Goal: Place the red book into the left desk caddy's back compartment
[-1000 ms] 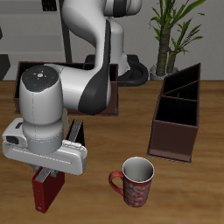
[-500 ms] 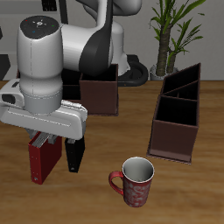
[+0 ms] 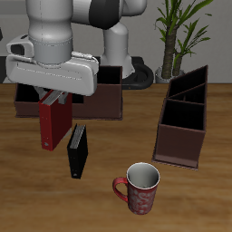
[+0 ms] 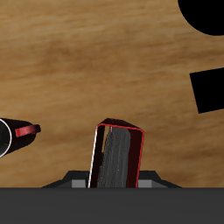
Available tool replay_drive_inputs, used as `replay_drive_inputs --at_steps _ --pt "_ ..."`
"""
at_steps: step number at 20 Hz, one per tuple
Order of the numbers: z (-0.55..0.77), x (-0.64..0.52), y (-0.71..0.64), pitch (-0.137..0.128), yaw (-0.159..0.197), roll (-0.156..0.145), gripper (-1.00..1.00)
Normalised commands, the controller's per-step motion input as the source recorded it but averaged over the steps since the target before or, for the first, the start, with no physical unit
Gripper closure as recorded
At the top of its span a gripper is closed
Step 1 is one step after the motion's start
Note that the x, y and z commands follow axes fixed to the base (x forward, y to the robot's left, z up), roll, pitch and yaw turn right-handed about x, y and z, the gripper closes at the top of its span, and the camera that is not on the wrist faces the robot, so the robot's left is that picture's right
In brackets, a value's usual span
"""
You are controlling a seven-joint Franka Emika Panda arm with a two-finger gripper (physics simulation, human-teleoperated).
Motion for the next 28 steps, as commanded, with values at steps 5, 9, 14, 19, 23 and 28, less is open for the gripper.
replay_drive_inputs --at_steps 5,9,14,19,23,28 --pt "0.5 -0.52 0.21 -0.058 0.018 -0.002 1.0" --pt "0.39 -0.62 0.38 -0.056 0.034 0.01 1.0" --pt "0.18 -0.55 0.37 -0.045 0.045 0.031 1.0" --pt "0.02 -0.38 0.27 -0.027 0.035 0.02 1.0" --pt "-0.04 -0.37 0.31 0.003 0.028 0.027 1.0" --pt "-0.12 -0.51 0.42 0.016 0.02 0.006 1.0"
